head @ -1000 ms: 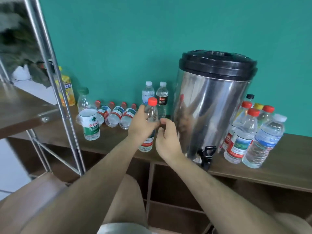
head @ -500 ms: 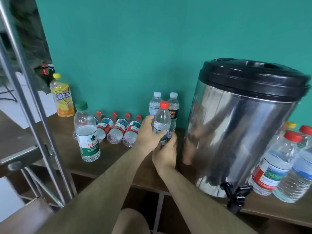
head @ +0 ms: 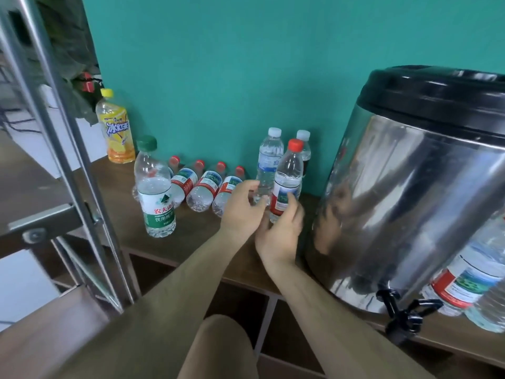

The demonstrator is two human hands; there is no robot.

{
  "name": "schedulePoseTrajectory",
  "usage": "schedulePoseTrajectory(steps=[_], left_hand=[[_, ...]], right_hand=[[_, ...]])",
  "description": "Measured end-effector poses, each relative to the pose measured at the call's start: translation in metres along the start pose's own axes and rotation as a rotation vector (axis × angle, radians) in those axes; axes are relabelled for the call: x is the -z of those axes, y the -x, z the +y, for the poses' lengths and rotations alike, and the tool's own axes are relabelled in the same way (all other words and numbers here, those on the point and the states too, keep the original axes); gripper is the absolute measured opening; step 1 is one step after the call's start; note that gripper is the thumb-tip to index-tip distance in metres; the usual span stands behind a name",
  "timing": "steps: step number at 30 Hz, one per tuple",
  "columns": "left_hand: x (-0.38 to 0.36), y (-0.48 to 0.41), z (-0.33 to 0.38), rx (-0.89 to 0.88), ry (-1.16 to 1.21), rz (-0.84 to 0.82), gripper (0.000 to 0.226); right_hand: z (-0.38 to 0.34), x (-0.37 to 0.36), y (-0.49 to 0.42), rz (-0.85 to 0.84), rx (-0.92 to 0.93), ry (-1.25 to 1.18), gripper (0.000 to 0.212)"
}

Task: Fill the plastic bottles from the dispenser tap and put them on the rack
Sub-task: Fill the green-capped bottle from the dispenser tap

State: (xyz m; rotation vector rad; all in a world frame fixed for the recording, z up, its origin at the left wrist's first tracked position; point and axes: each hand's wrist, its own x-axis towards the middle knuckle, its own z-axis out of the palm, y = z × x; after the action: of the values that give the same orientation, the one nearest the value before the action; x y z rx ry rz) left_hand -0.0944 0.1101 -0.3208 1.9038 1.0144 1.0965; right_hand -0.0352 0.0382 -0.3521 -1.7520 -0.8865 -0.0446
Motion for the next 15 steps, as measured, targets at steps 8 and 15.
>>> schedulePoseTrajectory(steps=[8, 15], left_hand=[[0.087, 0.050, 0.008, 0.079, -0.134, 0.715, 0.050], [0.112, 0.036, 0.005, 0.363, 0.047, 0.954, 0.092]], right_hand=[[-0.047, -0.038, 0.027, -0.486, 0.186, -0.306, 0.062], [-0.111, -0.078, 0.025, -0.817, 0.185, -0.506, 0.038]])
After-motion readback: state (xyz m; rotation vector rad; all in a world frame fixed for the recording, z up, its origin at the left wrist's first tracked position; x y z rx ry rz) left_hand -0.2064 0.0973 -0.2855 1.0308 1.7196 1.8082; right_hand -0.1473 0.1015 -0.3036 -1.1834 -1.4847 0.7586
